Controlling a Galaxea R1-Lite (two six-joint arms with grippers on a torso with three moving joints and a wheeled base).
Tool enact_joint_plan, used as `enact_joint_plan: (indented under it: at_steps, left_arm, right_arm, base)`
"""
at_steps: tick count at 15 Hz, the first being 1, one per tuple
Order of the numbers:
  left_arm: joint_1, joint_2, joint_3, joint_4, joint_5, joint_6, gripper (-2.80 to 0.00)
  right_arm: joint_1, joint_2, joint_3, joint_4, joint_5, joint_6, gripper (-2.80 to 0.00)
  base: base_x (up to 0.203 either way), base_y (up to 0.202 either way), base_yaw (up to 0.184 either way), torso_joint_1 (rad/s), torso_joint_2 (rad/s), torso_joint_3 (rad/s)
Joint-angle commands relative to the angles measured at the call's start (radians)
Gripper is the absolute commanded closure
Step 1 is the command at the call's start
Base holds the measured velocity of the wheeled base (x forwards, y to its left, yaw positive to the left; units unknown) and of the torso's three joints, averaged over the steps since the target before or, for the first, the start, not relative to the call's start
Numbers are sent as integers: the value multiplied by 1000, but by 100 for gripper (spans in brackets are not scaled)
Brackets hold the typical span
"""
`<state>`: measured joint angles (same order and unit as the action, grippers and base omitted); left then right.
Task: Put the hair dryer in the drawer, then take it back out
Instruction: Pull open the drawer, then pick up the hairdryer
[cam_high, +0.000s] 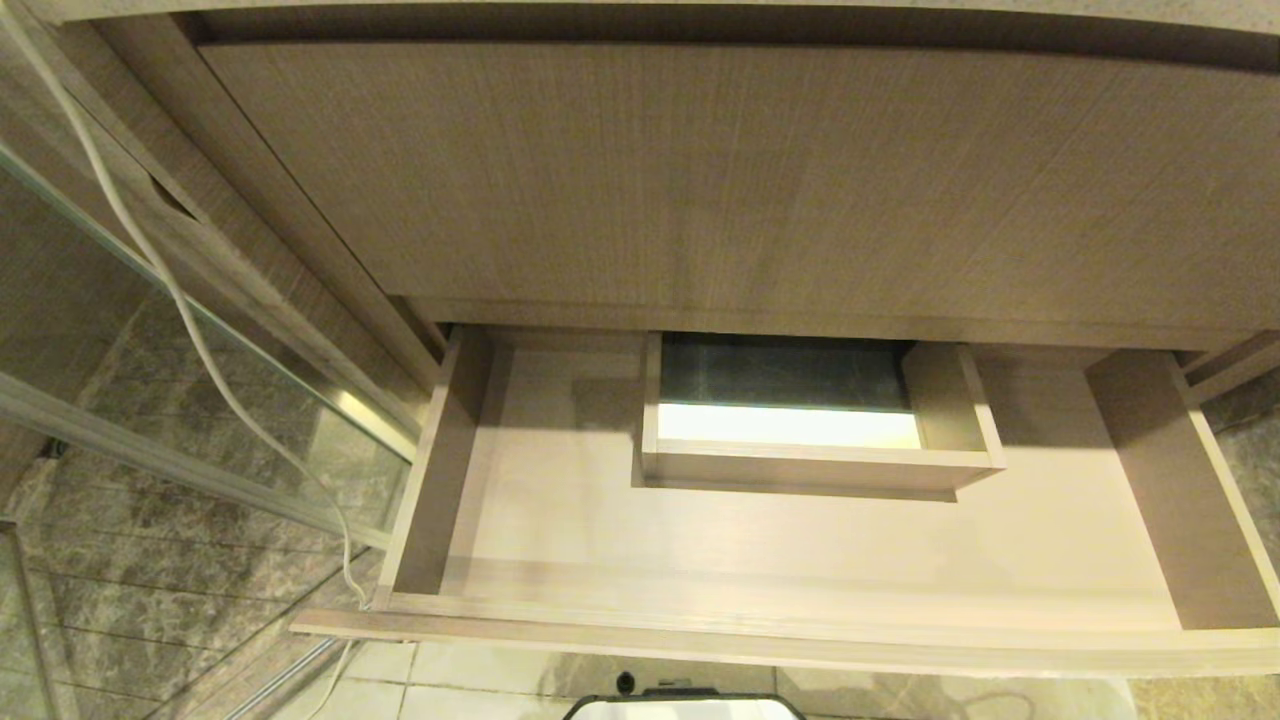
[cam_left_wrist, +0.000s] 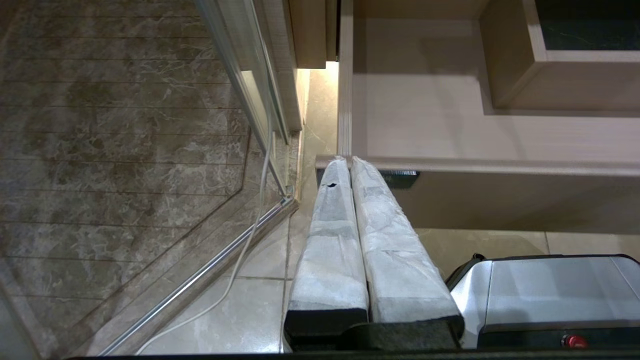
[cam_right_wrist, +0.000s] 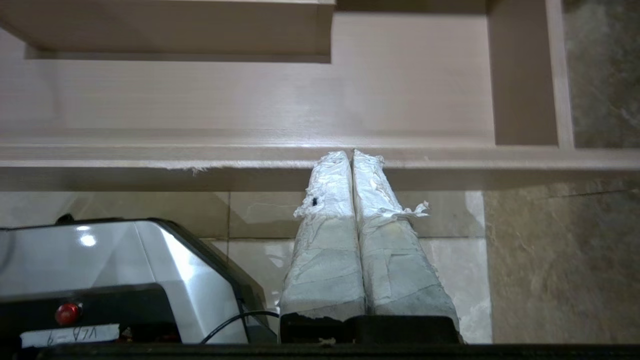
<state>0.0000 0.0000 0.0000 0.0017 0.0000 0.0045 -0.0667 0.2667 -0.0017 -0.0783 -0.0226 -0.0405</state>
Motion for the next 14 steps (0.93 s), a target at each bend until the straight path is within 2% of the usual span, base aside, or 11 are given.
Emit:
enact_joint_plan:
  at_steps: [1,5,9,14]
  left_arm:
    - [0,0,2,0,0,0,0]
    - [0,0,2,0,0,0,0]
    - [0,0,2,0,0,0,0]
    - [0,0,2,0,0,0,0]
  right_arm:
    - [35,-52,4,0,5,-4,0]
    - [45,-79,5,2,8,5,0]
    - [65,-269,5,60,29,14,0]
    - [65,-268,3,72,29,54,0]
  base:
    - [0,0,0,0,0,0]
    - [0,0,0,0,0,0]
    - [0,0,0,0,0,0]
    - [0,0,0,0,0,0]
